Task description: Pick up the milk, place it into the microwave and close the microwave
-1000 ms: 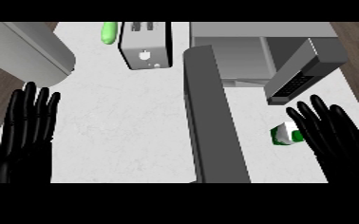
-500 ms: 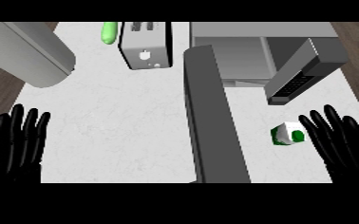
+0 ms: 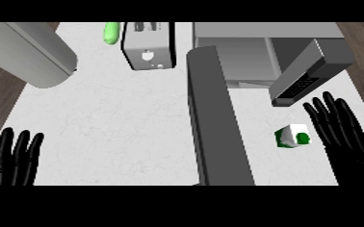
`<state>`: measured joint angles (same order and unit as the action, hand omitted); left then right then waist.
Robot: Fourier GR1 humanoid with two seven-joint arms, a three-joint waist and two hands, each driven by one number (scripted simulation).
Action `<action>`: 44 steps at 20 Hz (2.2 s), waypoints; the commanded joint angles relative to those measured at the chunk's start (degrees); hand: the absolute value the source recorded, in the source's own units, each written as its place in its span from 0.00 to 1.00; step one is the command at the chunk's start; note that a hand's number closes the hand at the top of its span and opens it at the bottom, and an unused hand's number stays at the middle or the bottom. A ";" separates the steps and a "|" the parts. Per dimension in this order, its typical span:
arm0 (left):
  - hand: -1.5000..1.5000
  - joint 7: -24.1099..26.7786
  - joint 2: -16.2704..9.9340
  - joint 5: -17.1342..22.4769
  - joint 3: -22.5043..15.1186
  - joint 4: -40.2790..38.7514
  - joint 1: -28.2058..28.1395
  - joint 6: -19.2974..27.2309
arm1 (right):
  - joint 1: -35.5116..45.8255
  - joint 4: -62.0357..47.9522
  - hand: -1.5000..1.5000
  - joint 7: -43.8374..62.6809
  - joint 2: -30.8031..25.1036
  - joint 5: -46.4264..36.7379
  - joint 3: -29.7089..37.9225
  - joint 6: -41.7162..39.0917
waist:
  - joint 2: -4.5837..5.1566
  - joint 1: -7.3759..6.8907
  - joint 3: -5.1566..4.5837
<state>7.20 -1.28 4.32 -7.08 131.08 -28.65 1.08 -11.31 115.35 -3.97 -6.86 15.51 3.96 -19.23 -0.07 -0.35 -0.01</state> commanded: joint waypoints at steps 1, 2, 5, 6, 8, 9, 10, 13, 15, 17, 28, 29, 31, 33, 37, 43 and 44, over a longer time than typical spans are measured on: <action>0.00 4.54 0.76 -0.69 -0.75 -2.90 -1.54 -1.35 | 0.06 -7.87 0.00 -5.10 0.64 -1.68 1.24 -1.99 | 0.02 0.06 0.01; 0.00 -1.56 -0.39 0.87 1.21 0.88 0.03 -0.39 | 6.02 -8.80 0.00 -1.94 0.43 -2.11 1.77 0.76 | 0.05 -0.01 0.01; 0.00 1.90 0.70 -1.29 -1.94 0.58 -2.59 -0.90 | 4.11 -17.69 0.00 -9.38 -0.67 -4.13 4.37 -2.12 | 0.05 -0.08 0.03; 0.00 3.33 -0.38 2.13 2.28 -0.49 -2.54 -2.14 | 2.65 -15.41 0.00 -8.54 -0.48 -4.30 4.56 -1.31 | 0.01 0.04 0.00; 0.00 5.34 -0.21 0.81 0.53 0.97 -7.44 -3.34 | 2.88 -13.65 0.00 -4.42 -2.25 -1.54 6.72 -1.32 | -0.04 -0.06 0.00; 0.00 1.70 0.02 0.37 0.63 0.90 -2.51 -1.69 | 5.51 -20.88 0.00 -10.05 -2.11 -4.06 7.40 -1.91 | 0.05 0.02 0.02; 0.00 1.64 -1.67 4.83 3.71 1.52 -4.07 -3.94 | 6.04 -25.35 0.00 -12.74 -2.00 -4.38 8.29 -2.21 | 0.08 -0.19 0.03; 0.00 3.97 0.61 1.31 -0.17 2.51 -7.77 -3.85 | 2.41 -23.81 0.00 -15.88 -2.51 -6.02 8.75 -3.42 | -0.02 0.02 0.01; 0.00 5.55 0.58 1.54 1.07 0.69 -6.94 -4.44 | 4.26 -29.36 0.00 -19.77 -2.59 -7.92 9.16 -3.60 | 0.00 -0.02 0.02; 0.00 4.39 0.91 -0.10 -0.27 3.02 -6.62 -2.68 | 5.05 -29.01 0.00 -17.44 -4.84 -6.51 10.62 -4.65 | 0.00 0.07 0.01; 0.00 6.41 1.00 1.64 1.11 1.18 -8.31 -5.52 | 11.12 -48.93 0.00 -32.77 -8.36 -13.40 11.57 -7.43 | 0.02 -0.03 0.02; 0.00 8.01 1.24 -3.76 -7.26 4.32 -13.87 -2.97 | 11.65 -51.92 0.00 -35.58 -8.10 -15.24 10.77 -7.10 | 0.00 -0.36 0.05; 0.00 7.05 -0.06 2.25 0.69 1.71 -9.66 -6.33 | 14.81 -58.09 0.00 -40.10 -10.53 -16.80 11.80 -7.16 | 0.06 -0.28 0.04; 0.00 10.03 0.24 2.42 1.32 0.72 -11.36 -7.20 | 15.45 -60.25 0.00 -42.10 -9.29 -17.24 10.79 -6.60 | 0.04 -0.36 0.04; 0.00 7.45 -1.01 3.09 2.07 2.20 -9.93 -6.71 | 20.11 -64.10 0.00 -40.88 -8.44 -17.29 10.37 -3.59 | 0.04 -0.31 0.03; 0.00 10.57 0.91 0.39 -1.33 0.77 -12.45 -6.75 | 24.69 -79.77 0.00 -48.58 -11.74 -20.09 13.03 2.17 | 0.12 -0.63 0.07; 0.00 8.05 0.47 1.73 0.75 1.30 -10.62 -5.87 | 27.86 -80.39 0.00 -46.29 -11.03 -20.97 12.64 5.36 | 0.16 -0.62 0.07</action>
<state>15.41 -0.69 5.41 -7.35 132.34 -39.05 -4.65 11.30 41.99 -47.66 -17.04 -4.05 15.53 -16.75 0.06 -0.80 0.06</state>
